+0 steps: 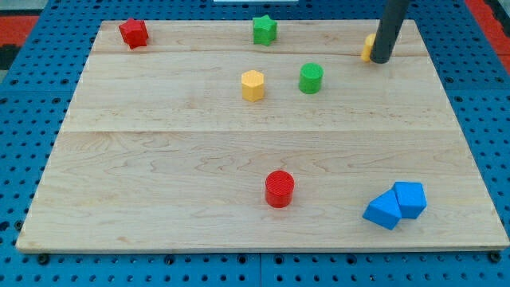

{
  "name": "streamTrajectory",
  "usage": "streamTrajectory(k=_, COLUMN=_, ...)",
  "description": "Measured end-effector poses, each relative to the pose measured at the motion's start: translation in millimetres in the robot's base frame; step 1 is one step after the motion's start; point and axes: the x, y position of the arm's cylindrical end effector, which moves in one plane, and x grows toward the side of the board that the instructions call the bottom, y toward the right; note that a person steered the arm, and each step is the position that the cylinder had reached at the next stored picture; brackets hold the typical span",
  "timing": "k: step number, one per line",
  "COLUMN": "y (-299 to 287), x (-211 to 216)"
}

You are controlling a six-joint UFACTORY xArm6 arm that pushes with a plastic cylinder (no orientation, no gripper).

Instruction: Point your arm towards the green circle

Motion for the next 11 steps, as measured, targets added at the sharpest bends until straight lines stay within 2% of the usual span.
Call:
streamTrajectory(k=1, y=0, x=-34)
streamTrajectory(k=2, y=-1, x=-37)
streamTrajectory(k=3, y=18, x=5)
streamTrajectory(k=4, y=63, x=8)
streamTrajectory(k=7, y=67, x=49)
streamTrajectory(k=8, y=53, x=69)
streamTrajectory(k=10, y=-105, x=107)
streamTrajectory(k=11, y=-128, x=143)
